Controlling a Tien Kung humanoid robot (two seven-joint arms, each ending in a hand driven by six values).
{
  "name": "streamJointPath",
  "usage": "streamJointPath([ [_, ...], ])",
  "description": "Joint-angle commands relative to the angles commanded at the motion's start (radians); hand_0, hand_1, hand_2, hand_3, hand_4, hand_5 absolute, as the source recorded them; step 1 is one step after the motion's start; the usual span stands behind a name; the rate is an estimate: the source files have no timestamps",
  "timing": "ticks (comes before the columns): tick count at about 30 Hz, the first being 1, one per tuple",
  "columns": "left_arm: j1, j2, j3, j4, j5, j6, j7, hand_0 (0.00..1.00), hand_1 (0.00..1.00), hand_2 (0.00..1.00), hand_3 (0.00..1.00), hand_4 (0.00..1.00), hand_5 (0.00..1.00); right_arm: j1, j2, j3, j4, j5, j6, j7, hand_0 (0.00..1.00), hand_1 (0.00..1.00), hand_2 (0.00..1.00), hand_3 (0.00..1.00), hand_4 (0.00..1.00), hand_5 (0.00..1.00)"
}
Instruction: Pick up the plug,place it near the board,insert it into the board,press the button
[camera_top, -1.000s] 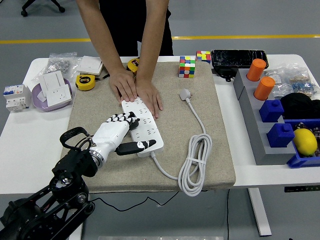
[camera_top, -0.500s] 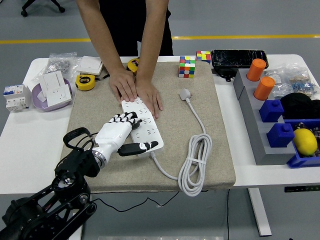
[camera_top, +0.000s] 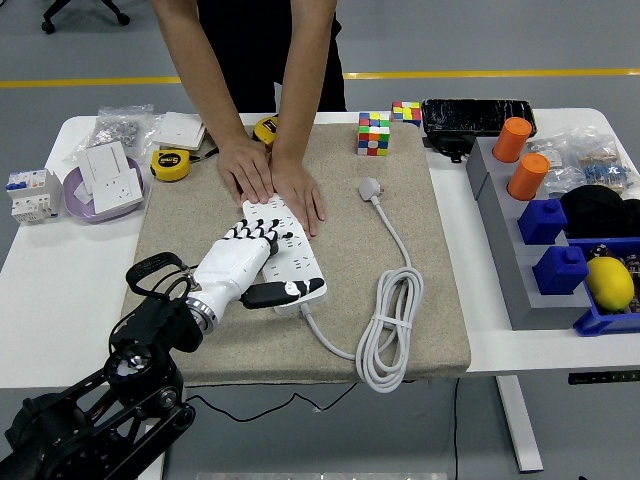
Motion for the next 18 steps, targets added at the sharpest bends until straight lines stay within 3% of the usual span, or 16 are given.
streamJointPath([
  [6,0.006,0.005,0.002,-0.066,-0.008,-0.009,0.002,0.998,0.998,0.972,0.884,0.998,0.998,0.000,0.001,-0.002,0.000,0.003,0.000,0.000,0.893,0.740,0.730,0.768,0.998,0.942],
  [9,0.019,0.014,-0.002,-0.128,-0.034,-0.051,0.039,0.998,0.998,0.972,0.884,0.998,0.998,-0.001,0.001,-0.003,0.000,0.005,0.000,0.000,0.893,0.740,0.730,0.768,0.998,0.942],
  [10,0.024,0.018,-0.004,-0.154,-0.038,-0.072,0.054,0.657,0.664,0.643,0.874,0.943,0.748,-0.001,0.001,-0.003,0.000,0.005,0.000,0.000,0.893,0.740,0.729,0.768,0.998,0.942],
  [15,0.043,0.030,-0.018,-0.226,-0.055,-0.116,0.087,0.657,0.664,0.643,0.874,0.943,0.748,-0.002,0.001,-0.001,0.000,0.001,0.001,-0.003,0.893,0.740,0.729,0.768,0.998,0.942],
  [16,0.046,0.032,-0.021,-0.226,-0.058,-0.119,0.088,0.322,0.250,0.339,0.885,0.739,0.359,-0.002,0.001,-0.002,0.000,0.001,0.001,-0.004,0.892,0.740,0.730,0.768,0.998,0.940],
  [18,0.050,0.035,-0.028,-0.226,-0.066,-0.126,0.089,0.322,0.250,0.339,0.885,0.739,0.359,-0.001,0.001,-0.005,0.000,0.003,0.001,-0.004,0.892,0.740,0.730,0.768,0.998,0.940],
])
